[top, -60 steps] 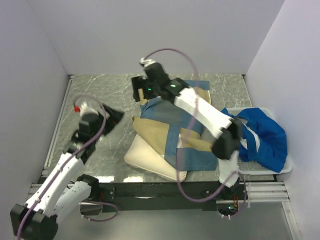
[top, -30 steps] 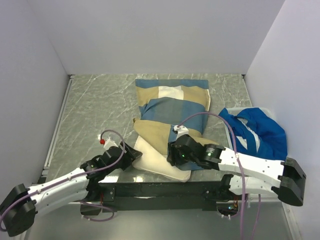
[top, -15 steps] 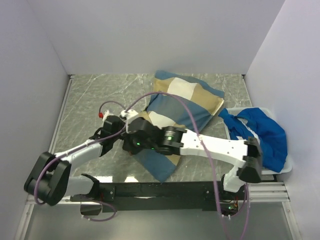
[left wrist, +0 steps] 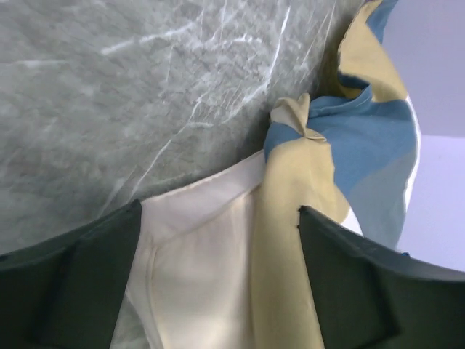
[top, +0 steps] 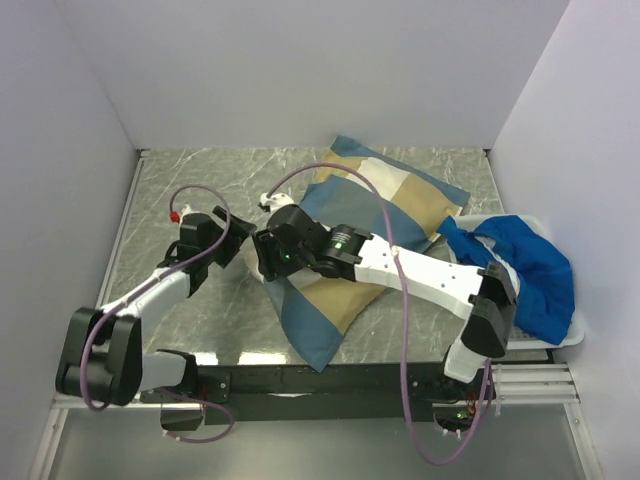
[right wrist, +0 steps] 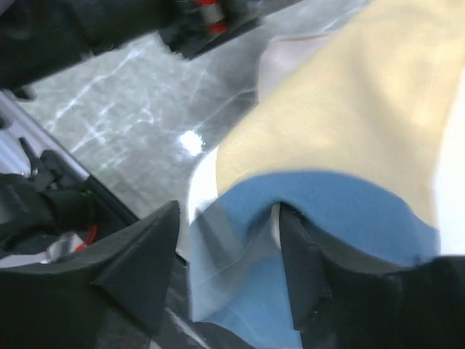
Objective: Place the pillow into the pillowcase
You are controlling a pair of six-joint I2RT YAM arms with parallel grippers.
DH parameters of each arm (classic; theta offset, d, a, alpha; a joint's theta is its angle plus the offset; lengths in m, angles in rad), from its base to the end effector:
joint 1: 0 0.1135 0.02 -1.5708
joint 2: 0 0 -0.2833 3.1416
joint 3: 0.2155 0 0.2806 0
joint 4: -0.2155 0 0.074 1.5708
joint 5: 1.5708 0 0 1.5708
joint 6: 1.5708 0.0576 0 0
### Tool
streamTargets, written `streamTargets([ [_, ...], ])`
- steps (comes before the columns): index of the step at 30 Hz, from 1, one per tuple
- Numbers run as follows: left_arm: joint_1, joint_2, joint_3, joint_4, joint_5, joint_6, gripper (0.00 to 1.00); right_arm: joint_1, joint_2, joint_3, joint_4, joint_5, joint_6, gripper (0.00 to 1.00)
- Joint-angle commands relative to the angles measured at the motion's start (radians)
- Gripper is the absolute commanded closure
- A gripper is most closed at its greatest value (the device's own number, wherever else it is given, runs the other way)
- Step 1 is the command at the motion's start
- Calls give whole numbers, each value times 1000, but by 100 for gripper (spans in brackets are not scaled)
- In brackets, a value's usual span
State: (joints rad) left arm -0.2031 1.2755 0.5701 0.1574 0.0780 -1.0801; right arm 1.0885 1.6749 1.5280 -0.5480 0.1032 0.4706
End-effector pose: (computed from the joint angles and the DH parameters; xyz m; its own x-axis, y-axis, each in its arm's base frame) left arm 0.2903 -0.0644 0.1840 -0.4753 -0.7999 -0.3664 -0.3246 0.5465 -0.7720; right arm 0.2048 0.3784 0.3304 -0.6476 -0.2646 -0.7145 -0.6180 0.7309 0.2895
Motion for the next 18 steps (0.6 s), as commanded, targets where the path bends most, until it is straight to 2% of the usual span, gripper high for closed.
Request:
streamTargets([
  [1,2,-175,-1,-197,-108,28,3,-32,-145,-67,-3,113,-47,32],
  [5,1,-346,-125,-265,-113,-36,1,-10,-188,-147,9,121,-69,22],
  [7,-1,-440,-231,-242,-86,-70,5,54,-210,-225,39,136,-82,17],
  [10,-13,-505,-347,-170,6,-102,18,148,-181,-282,71,221,-101,9],
  [11,-22,-510,-380,-165,25,-109,29,166,-164,-287,71,251,-104,7],
  [13,-68,-516,-397,-113,49,-110,34,206,-127,-298,66,317,-93,3],
  [14,-85,-519,-417,-72,105,-107,41,214,-119,-304,75,326,-92,1],
  [15,-102,-516,-424,-35,130,-109,43,221,-110,-318,83,334,-90,0],
  [16,-152,-509,-424,-7,141,-113,46,238,-98,-322,91,342,-92,0],
  [17,-179,-499,-406,26,155,-101,55,246,-93,-330,106,361,-99,0],
  [18,-206,-487,-386,28,154,-89,58,254,-86,-327,108,380,-102,0],
])
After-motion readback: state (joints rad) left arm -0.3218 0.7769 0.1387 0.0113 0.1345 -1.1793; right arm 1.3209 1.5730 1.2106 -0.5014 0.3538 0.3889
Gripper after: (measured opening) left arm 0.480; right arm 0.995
